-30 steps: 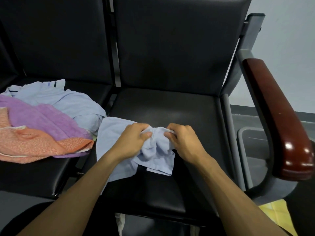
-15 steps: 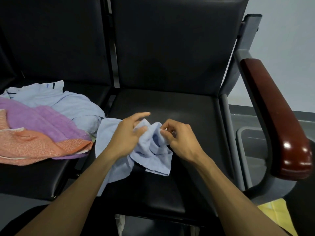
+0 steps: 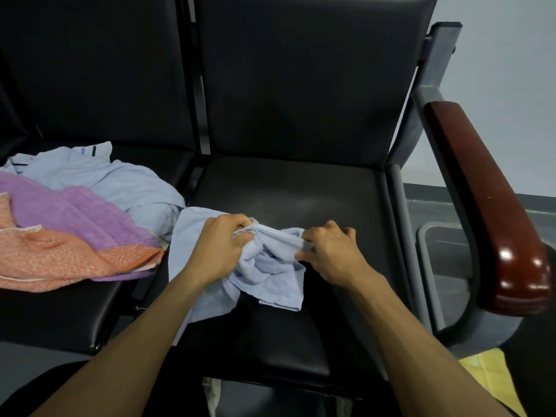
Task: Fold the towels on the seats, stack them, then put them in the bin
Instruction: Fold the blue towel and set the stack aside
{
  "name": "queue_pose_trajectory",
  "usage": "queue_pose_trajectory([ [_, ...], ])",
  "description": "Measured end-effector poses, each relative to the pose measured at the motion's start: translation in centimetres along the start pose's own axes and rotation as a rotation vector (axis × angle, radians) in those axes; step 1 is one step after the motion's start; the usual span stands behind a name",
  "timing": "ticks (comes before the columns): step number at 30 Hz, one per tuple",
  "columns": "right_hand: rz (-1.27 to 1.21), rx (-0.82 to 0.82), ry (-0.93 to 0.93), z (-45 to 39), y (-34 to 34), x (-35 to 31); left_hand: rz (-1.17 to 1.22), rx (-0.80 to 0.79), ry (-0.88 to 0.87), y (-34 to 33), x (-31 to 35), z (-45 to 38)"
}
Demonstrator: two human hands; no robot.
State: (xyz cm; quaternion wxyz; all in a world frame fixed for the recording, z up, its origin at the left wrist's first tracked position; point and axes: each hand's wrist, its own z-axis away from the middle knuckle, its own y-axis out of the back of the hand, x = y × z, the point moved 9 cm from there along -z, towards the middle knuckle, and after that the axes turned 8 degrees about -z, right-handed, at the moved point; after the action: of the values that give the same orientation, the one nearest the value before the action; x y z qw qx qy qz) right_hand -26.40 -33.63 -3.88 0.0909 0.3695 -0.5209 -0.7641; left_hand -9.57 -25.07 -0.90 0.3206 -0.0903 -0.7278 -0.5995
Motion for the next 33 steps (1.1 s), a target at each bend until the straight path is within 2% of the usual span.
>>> queue_pose_trajectory([
  [5, 0.016, 0.159, 0.03, 0.2, 1.6, 0.3, -0.015, -0.008, 0.017, 0.1, -0.8, -0.3],
  [9, -0.408, 0.235, 0.047, 0.5, 3.2, -0.2, 0.025, -0.081, 0.008, -0.7, -0.9, -0.1],
  [12, -0.684, 0.202, 0.082, 0.3, 3.6, -0.9, 0.094, 0.085, 0.113, 1.4, -2.0, -0.5],
  [14, -0.739, 0.171, 0.101, 0.3, 3.5, -0.7, 0.071, 0.182, 0.184, 2.6, -3.0, -0.6],
  [19, -0.266, 0.117, 0.117, 0.8, 2.3, 1.5, 0.051, 0.276, 0.281, 4.0, -5.2, -0.1],
  [23, -0.117, 0.115, 0.002, 2.6, 2.9, 5.1, 0.132, 0.368, 0.397, 5.6, -8.3, 1.1],
  [28, 0.087, 0.163, 0.1, 5.7, 3.5, 4.8, 0.205, 0.405, 0.447, 6.0, -9.7, 3.5],
  [33, 0.225, 0.171, 0.081, 7.7, 3.9, 5.5, 0.214, 0.393, 0.462, 6.1, -10.1, 4.9],
])
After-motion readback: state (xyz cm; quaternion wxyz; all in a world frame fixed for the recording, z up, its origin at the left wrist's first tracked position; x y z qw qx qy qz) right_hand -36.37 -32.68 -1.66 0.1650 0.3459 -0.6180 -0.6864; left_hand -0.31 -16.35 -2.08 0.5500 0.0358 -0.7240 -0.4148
